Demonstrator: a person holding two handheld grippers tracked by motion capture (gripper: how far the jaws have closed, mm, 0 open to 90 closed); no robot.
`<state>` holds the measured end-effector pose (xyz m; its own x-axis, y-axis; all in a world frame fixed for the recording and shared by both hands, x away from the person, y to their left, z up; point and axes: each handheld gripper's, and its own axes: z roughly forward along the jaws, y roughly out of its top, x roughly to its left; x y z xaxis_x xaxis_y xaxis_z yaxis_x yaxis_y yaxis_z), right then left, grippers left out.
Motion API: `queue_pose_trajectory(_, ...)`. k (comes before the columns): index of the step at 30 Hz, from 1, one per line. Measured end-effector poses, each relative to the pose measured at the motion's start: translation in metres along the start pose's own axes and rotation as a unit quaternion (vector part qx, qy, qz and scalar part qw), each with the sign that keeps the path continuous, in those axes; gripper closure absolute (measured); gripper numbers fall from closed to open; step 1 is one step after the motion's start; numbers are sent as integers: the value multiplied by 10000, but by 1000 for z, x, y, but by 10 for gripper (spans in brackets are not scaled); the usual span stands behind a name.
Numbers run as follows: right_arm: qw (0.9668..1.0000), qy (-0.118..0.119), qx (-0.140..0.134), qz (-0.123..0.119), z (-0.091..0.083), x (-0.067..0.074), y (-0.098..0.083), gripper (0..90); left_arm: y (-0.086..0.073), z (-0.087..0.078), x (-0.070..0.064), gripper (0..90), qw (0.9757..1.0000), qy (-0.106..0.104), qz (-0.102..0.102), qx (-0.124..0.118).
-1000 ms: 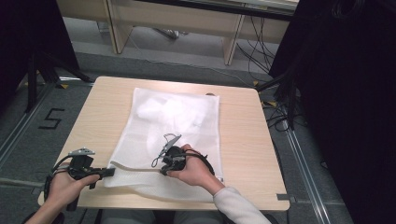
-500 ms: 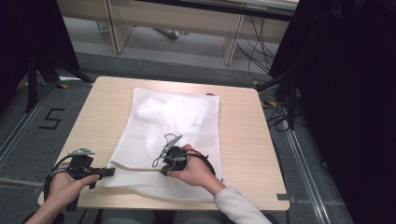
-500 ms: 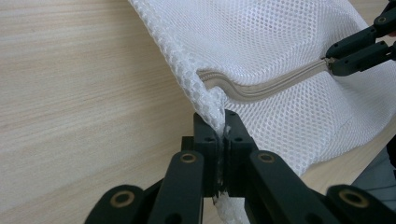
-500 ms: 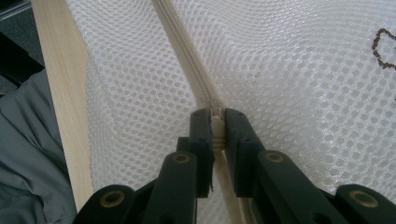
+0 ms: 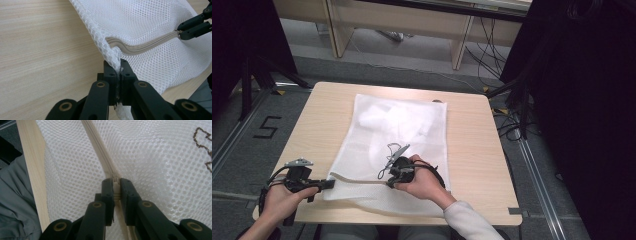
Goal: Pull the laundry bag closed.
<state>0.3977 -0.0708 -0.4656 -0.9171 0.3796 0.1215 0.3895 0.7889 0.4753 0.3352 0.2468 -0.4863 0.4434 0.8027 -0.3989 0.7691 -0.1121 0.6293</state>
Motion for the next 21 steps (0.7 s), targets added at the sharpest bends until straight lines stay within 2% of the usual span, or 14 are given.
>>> queue_pose_trajectory(14, 9999, -109, -17, 49, -7, -3, -9, 828, 0, 0, 0, 861, 10000, -1, 0, -22)
queue_pose_trajectory(21, 9999, -71, -33, 104, -10, -5, -12, 828, 0, 0, 0, 861, 10000, -6, -11, -15)
